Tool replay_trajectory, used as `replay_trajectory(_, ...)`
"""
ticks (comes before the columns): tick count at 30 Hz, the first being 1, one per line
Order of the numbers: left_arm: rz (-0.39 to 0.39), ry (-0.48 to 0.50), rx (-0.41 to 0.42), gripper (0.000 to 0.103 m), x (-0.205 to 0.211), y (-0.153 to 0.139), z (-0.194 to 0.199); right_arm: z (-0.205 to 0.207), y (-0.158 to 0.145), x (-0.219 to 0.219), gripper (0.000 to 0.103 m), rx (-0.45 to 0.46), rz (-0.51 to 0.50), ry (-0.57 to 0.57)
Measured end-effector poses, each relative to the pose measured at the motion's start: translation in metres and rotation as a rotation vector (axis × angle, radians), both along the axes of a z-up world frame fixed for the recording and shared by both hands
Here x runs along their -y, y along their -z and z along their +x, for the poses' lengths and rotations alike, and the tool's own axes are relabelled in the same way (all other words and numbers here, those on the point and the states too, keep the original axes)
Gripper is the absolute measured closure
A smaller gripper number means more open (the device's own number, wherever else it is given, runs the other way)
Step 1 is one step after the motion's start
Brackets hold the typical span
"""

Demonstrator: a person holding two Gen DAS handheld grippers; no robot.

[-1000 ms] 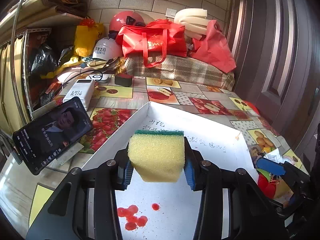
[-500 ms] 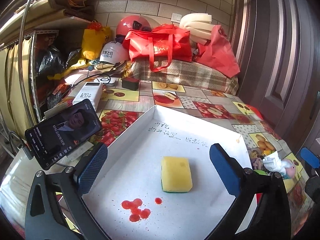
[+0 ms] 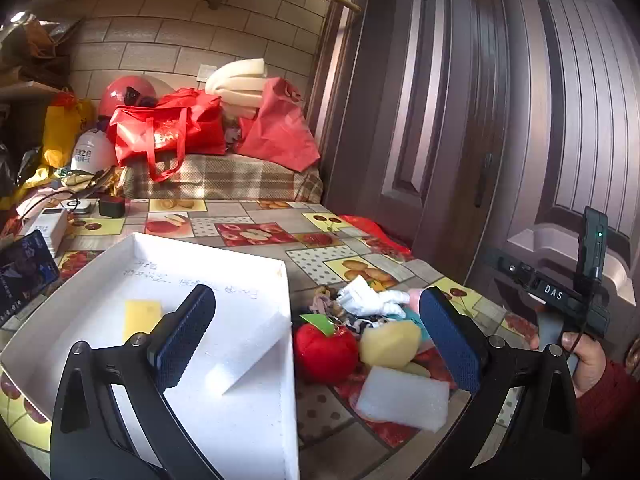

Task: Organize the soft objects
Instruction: 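Reach the right gripper to the pink fluffy plush and grasp it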

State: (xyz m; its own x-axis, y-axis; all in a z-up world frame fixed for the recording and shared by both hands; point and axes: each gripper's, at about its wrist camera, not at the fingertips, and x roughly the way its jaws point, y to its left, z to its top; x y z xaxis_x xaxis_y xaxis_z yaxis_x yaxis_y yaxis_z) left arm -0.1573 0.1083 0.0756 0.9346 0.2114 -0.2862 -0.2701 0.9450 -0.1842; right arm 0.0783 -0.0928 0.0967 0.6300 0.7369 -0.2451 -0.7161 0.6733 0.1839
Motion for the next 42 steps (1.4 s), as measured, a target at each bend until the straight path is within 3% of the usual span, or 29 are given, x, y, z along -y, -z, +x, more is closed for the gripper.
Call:
replay_trajectory(2, 0.009, 0.092, -0.114, 0.0, 0.019, 0.011, 0.021, 0.012, 0.015, 0.013, 0.0, -0.067, 0.009, 0.041)
replay_trajectory(4, 0.025, 0.159, -0.223, 0.0, 0.037, 0.023, 0.04, 0.03, 0.023, 0.022, 0.0, -0.188, 0.021, 0.059)
replay_trajectory(6, 0.057, 0.184, -0.287, 0.0, 0.05, 0.027, 0.052, 0.043, 0.031, 0.032, 0.0, -0.28, 0.05, 0.052)
replay_trajectory(10, 0.061, 0.241, -0.401, 0.0, 0.058, 0.04, 0.071, 0.057, 0.047, 0.022, 0.0, -0.391, -0.081, 0.054)
replay_trajectory(13, 0.041, 0.28, -0.469, 0.0, 0.06, 0.051, 0.08, 0.056, 0.047, 0.003, 0.0, -0.369, -0.169, 0.015)
replay_trajectory(16, 0.045, 0.299, -0.526, 0.0, 0.065, 0.059, 0.092, 0.058, 0.041, -0.022, 0.0, -0.244, -0.261, 0.04)
replay_trajectory(18, 0.064, 0.297, -0.545, 0.001, 0.07, 0.062, 0.097, 0.066, 0.044, -0.039, 0.0, -0.214, -0.321, 0.048)
replay_trajectory(22, 0.085, 0.31, -0.574, 0.001, 0.076, 0.067, 0.102, 0.085, 0.064, -0.059, 0.005, -0.333, -0.351, -0.012)
replay_trajectory(25, 0.073, 0.323, -0.598, 0.012, 0.075, 0.071, 0.104, 0.091, 0.072, -0.065, 0.031, -0.391, -0.379, -0.044)
replay_trajectory(27, 0.069, 0.327, -0.612, 0.012, 0.075, 0.073, 0.106, 0.088, 0.071, -0.064, 0.04, -0.394, -0.368, -0.067)
replay_trajectory(28, 0.069, 0.327, -0.621, 0.012, 0.075, 0.074, 0.107, 0.087, 0.071, -0.065, 0.051, -0.397, -0.369, -0.085)
replay_trajectory(35, 0.068, 0.326, -0.574, 0.014, 0.074, 0.068, 0.101, 0.086, 0.063, -0.052, 0.052, -0.376, -0.3, -0.055)
replay_trajectory(39, 0.055, 0.306, -0.463, 0.014, 0.069, 0.053, 0.086, 0.08, 0.05, -0.033, 0.052, -0.322, -0.191, -0.009)
replay_trajectory(42, 0.061, 0.258, -0.335, 0.014, 0.062, 0.038, 0.068, 0.068, 0.039, -0.021, 0.052, -0.245, -0.12, 0.025)
